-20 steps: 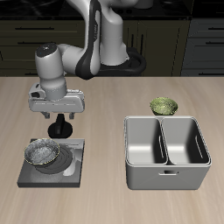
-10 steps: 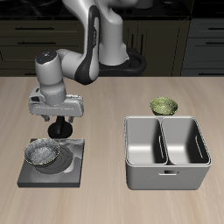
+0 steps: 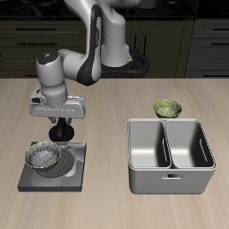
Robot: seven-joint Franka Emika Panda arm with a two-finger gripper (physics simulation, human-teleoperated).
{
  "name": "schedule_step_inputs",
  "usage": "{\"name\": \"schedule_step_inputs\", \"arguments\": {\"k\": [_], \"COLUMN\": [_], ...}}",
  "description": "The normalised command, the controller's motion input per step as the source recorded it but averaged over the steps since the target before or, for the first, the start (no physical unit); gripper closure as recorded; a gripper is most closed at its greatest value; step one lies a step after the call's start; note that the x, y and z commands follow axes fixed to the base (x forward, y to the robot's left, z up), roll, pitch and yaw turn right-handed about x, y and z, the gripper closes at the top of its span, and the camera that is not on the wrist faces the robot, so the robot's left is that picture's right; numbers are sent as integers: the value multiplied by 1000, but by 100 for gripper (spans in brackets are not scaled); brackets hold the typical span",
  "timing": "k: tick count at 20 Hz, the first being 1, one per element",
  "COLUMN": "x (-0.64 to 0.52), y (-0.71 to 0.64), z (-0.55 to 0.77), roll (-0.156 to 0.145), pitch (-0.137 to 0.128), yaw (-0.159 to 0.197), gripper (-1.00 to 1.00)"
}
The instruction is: Place the black bowl on the flat stove and turn on the flat stove
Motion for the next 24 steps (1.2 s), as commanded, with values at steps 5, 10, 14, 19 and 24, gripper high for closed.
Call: {"name": "schedule_step_inputs", "arguments": {"k": [5, 10, 14, 19, 24], "x": [-30, -21, -70, -40, -20], "y": [-265, -336, -303, -380, -74], "z": [249, 392, 415, 403, 158], "roll": [-36, -45, -52, -65, -28], "pitch": [-30, -54, -50, -52, -14], "yaw": [54, 67, 41, 9, -5], "gripper": [100, 100, 100, 100, 100]}}
